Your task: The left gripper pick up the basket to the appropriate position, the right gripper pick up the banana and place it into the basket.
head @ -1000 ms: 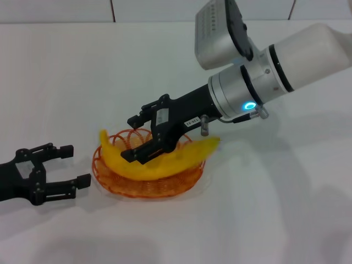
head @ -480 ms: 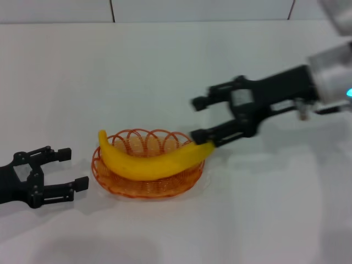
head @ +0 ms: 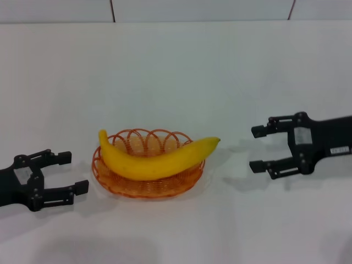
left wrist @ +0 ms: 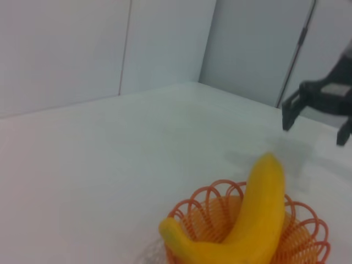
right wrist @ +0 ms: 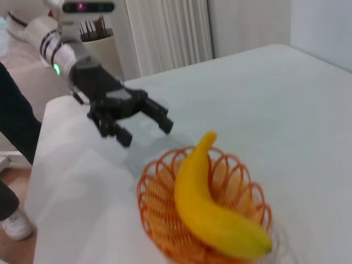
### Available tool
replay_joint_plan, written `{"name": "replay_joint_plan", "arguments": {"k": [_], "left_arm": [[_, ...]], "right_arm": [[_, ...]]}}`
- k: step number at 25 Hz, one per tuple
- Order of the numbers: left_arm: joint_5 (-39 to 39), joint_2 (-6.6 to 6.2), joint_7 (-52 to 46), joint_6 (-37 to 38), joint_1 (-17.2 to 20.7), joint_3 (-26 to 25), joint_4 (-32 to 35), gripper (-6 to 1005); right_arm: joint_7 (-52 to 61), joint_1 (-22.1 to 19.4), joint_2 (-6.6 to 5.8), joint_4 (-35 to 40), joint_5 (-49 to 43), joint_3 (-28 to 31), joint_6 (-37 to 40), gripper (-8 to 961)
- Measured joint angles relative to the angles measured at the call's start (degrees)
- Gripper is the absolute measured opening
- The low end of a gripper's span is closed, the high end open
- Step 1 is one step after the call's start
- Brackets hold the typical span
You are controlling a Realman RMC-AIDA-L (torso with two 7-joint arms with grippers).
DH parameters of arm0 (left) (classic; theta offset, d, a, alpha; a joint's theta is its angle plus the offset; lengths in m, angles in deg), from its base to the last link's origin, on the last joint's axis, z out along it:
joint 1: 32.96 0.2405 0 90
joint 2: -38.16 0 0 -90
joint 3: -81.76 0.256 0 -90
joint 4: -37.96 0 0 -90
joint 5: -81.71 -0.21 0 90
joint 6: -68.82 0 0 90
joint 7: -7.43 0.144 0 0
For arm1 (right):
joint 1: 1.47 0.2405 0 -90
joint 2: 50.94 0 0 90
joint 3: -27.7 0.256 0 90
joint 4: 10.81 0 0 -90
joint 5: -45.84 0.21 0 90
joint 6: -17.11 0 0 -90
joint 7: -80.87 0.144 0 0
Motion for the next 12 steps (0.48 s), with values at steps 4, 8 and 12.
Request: {"name": "replay_joint_plan", "arguments": {"k": [4, 8, 12], "left_arm": [[-0.41, 0.09, 0.87, 0.0, -0.12, 0.0, 0.0, 892], [-0.43, 0.12, 3.75, 0.32, 0.45, 0.0, 0.0, 892], [-0.13, 0.23, 8.84, 0.31, 2.04, -1.9, 0.0, 892]], "right_arm": [[-10.41, 0.01, -0.58, -8.26, -0.7, 4.14, -0.48, 811], [-13.23, -0.03, -0.44, -10.36, -2.94, 4.92, -0.71, 809], [-13.25, 0.29, -0.25, -11.41, -3.75, 5.1, -1.19, 804]]}}
